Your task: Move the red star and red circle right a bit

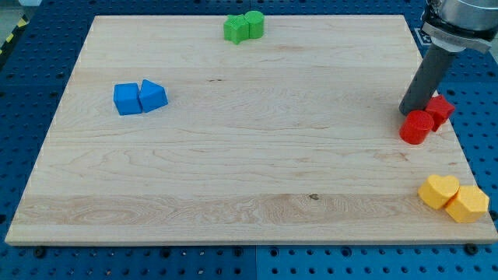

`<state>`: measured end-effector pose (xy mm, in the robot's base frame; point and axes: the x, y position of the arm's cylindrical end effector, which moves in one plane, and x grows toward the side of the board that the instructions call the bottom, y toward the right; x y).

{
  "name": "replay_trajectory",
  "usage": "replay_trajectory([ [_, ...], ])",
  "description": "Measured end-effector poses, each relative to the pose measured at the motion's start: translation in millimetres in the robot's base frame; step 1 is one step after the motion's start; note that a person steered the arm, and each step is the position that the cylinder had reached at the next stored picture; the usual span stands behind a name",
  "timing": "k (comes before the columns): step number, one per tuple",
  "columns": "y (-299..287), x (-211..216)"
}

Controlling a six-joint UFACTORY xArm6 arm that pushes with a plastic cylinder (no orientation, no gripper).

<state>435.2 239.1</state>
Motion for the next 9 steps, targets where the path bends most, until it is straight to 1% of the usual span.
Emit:
replay_trajectory([
  [2, -11.6, 5.1],
  [3, -40.6, 5.1],
  [4, -57.7, 9.5],
  [7, -55.8, 28.7],
  [8, -55.5, 51.5],
  [9, -38.6, 53.9],
])
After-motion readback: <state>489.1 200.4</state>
